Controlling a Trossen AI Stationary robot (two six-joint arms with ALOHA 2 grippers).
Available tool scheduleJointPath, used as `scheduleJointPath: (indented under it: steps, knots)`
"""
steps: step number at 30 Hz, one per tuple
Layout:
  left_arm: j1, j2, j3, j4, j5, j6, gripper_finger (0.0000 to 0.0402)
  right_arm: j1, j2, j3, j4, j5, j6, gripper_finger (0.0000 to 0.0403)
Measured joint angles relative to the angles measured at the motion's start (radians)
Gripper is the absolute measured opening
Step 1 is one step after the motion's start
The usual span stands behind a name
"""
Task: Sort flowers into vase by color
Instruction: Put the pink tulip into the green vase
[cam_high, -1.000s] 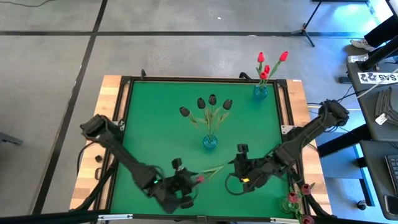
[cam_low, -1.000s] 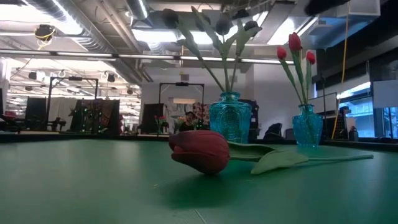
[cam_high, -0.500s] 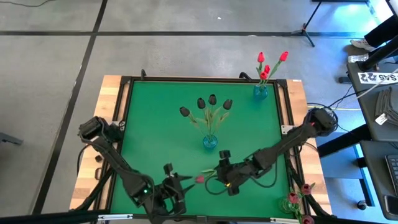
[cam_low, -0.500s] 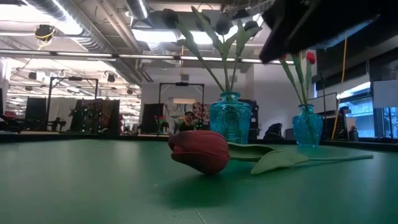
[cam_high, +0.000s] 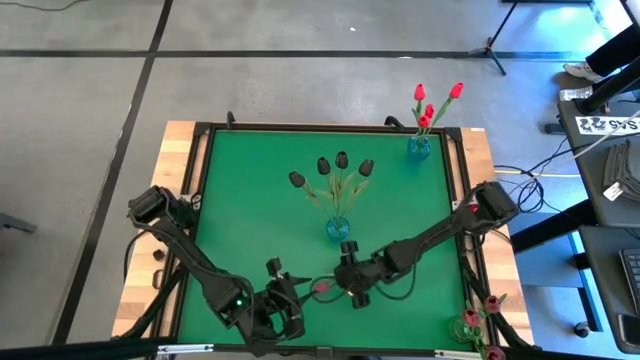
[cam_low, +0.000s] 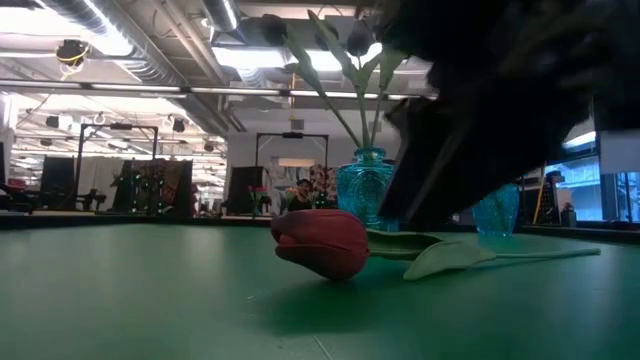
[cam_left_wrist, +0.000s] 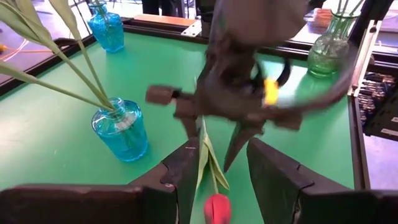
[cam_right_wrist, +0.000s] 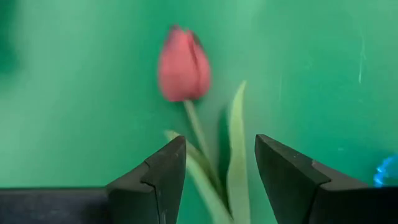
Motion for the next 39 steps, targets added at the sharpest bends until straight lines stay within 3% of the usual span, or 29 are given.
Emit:
scheduleJointPath:
  steps: [13,16,23,25,30,34,39]
  knots:
    - [0.000,0.000,0.000,0.000,0.002,-0.002,0.0133,-0.023,0.098,0.002,0.085,-0.086,-0.022,0.0182]
    - [0.000,0.000,0.000,0.000,0.001,-0.002,0.0133,-0.023,0.099,0.002,0.085,-0.096,-0.022,0.0147]
    - [0.000,0.000,0.000,0.000,-0.004,-0.002,0.0133,-0.020,0.095,0.002,0.087,-0.098,-0.023,0.0019]
    - [-0.002,0.000,0.000,0.000,-0.004,-0.001,0.0133,-0.009,0.077,0.001,0.071,-0.105,-0.019,0.0012]
    - [-0.028,0.000,0.000,-0.014,-0.036,-0.011,0.0133,0.065,-0.078,0.003,0.068,-0.064,-0.011,0.0008]
    - [-0.049,0.000,0.000,-0.024,-0.071,-0.037,0.0133,0.146,-0.244,0.002,0.074,0.044,0.011,0.0010]
    - [-0.054,0.000,0.000,-0.029,-0.085,-0.048,0.0133,0.272,-0.461,0.003,0.260,0.137,0.011,0.0006]
